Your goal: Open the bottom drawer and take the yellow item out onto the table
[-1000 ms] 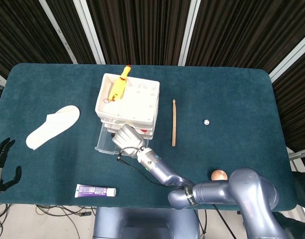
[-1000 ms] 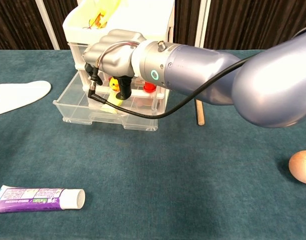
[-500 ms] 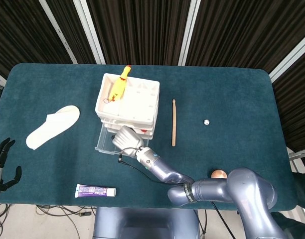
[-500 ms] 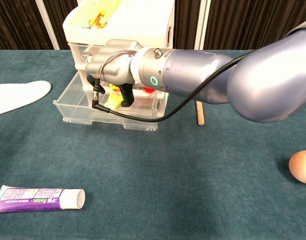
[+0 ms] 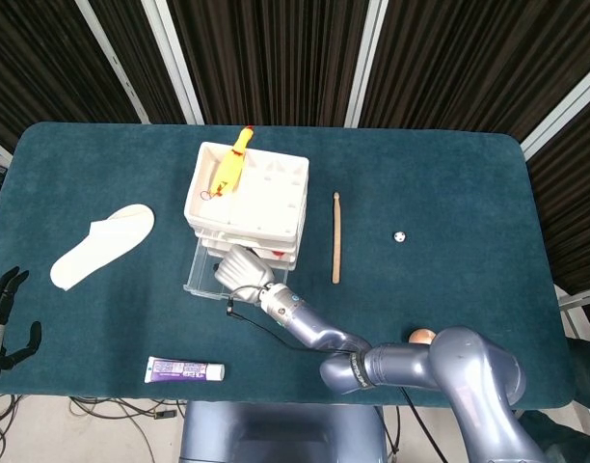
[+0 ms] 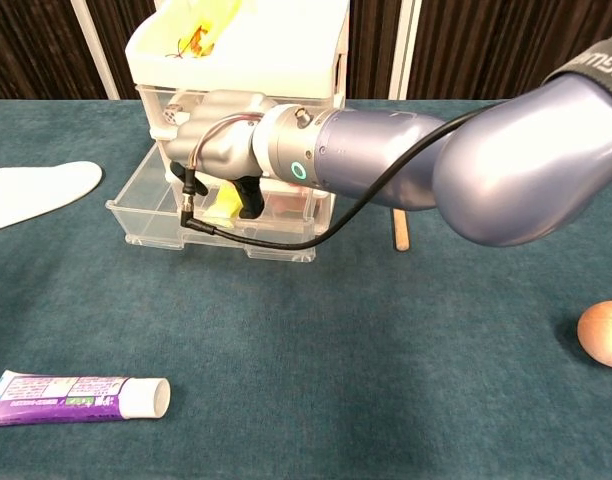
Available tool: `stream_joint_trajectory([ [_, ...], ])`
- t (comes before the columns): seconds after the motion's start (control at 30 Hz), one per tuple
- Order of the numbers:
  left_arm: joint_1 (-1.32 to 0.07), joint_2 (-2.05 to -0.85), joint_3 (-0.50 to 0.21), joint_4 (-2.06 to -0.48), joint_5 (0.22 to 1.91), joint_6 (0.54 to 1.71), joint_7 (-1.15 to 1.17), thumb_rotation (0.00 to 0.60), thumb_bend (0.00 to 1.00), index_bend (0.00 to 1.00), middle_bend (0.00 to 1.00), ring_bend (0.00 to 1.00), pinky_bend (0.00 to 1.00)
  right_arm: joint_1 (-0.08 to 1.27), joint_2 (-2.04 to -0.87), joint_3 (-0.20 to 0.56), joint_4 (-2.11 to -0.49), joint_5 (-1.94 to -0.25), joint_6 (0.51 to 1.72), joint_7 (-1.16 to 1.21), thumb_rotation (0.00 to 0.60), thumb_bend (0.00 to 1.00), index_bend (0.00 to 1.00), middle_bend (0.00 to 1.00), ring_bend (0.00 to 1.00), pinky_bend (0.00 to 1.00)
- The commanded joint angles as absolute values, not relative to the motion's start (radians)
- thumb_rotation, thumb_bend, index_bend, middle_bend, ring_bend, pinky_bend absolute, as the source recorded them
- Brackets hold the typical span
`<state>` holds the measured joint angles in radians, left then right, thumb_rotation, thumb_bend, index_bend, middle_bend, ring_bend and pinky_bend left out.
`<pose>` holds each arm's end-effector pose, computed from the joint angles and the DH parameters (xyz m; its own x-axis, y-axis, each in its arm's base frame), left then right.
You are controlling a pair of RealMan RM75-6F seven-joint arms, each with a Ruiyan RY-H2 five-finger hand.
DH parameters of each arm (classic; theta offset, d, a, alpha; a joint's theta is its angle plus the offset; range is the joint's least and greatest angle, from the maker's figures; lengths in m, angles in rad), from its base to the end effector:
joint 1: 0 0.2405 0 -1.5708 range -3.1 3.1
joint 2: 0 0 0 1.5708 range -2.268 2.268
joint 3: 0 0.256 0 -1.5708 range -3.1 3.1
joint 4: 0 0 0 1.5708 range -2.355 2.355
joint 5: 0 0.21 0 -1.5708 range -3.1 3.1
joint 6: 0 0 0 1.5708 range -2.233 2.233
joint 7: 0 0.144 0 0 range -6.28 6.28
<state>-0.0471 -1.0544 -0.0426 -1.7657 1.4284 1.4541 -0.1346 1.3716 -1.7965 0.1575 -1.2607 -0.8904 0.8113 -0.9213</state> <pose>-0.3030 0.1655 0.1636 0.1734 0.0471 0.9837 0.9794 0.0963 -0.1773 0.0526 -0.3622 -0.1036 0.8231 0.2059 0.5293 -0.2294 -0.7320 0.6415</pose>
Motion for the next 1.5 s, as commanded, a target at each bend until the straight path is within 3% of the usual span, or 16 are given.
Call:
stream_joint_trajectory([
  [0.03, -0.047, -1.054, -0.043, -1.766, 1.428, 1.453, -0.135, 0.6, 0.51, 0.03, 0.0, 0.0, 0.0, 1.375, -1.801, 0.16, -1.252, -0.888, 0.801, -0.917, 0.6, 0.31, 0.4, 1.0, 1.0, 1.0],
  [0.83, -0.048, -1.051, -0.043, -1.77, 1.423, 1.447, -0.142, 0.6, 0.51, 0.03, 0.0, 0.0, 0.0, 1.386, -1.818, 0.156, -1.218, -0.87, 0.762, -0.906, 0.6, 0.33, 0.46, 1.0, 1.0, 1.0],
  [1.17, -0.048, -1.047, -0.042, -1.773, 1.42, 1.444, -0.149, 0.6, 0.51, 0.03, 0.0, 0.0, 0.0, 1.391, -1.82, 0.153, -1.218, -0.848, 0.75, -0.908, 0.6, 0.37, 0.54, 1.0, 1.0, 1.0],
  [1.5, -0.048, -1.045, -0.042, -1.774, 1.42, 1.443, -0.153, 0.6, 0.51, 0.02, 0.0, 0.0, 0.0, 1.387, -1.811, 0.18, -1.245, -0.863, 0.785, -0.875, 0.6, 0.38, 0.56, 1.0, 1.0, 1.0],
])
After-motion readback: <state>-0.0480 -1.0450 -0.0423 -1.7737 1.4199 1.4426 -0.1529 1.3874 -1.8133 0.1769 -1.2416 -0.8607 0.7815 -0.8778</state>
